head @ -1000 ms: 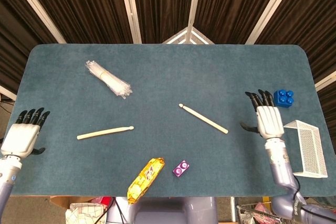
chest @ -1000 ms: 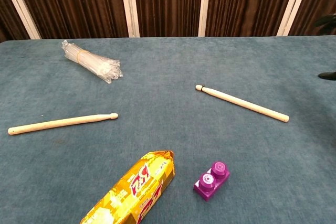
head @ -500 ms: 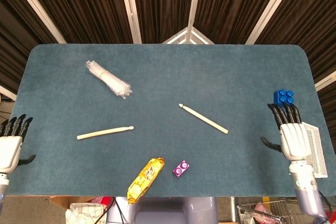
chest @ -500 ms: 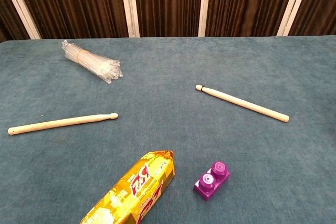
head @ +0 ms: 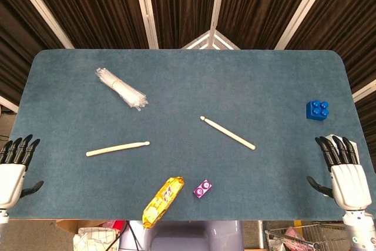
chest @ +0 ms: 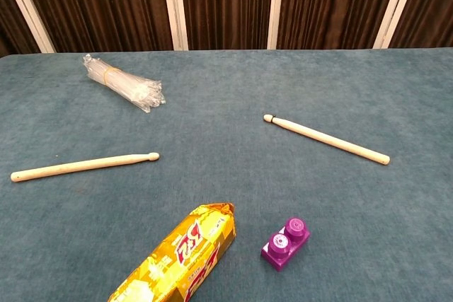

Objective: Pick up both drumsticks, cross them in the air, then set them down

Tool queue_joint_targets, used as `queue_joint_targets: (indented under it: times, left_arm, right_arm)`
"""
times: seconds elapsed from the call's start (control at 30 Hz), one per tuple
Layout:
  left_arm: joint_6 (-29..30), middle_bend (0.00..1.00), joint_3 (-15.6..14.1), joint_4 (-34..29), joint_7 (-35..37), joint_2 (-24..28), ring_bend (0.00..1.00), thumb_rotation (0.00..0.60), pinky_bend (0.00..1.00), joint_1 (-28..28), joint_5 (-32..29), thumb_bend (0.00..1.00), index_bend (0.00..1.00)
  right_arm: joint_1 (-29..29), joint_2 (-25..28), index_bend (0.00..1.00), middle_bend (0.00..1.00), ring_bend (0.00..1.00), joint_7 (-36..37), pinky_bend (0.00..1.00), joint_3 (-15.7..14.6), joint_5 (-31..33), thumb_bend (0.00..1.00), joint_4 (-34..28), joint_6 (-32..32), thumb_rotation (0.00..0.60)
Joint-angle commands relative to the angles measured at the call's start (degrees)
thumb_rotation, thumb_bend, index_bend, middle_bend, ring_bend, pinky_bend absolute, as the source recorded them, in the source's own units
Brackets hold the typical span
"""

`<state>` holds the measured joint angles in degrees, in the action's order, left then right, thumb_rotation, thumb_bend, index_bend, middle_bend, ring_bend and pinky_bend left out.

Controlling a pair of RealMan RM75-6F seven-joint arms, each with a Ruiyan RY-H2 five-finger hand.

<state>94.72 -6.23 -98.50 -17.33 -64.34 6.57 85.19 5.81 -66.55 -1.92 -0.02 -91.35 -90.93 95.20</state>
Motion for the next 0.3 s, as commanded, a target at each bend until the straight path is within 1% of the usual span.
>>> queue_joint_targets:
  times: [0.03, 0.3]
  left_arm:
    - [2.07, 0.0, 0.56, 1.37, 1.99, -0.48, 0.0, 0.6, 0.0, -1.32, 1.88, 0.22, 0.01]
    - [4.7, 0.0, 2.54, 2.46, 4.63, 0.31, 0.0, 0.6, 0.0, -3.17, 2.09, 0.22, 0.01]
  right_arm:
    - [-0.32, 0.39, 0.12, 0.16, 0.05, 0.43, 0.0, 0.23, -0.1, 0.18, -0.3, 0.21, 0.6]
    - [-0.6, 0.84, 0.12, 0.16, 0.05, 0.77, 0.0, 0.67, 0.51, 0.18, -0.1, -1.05, 0.6]
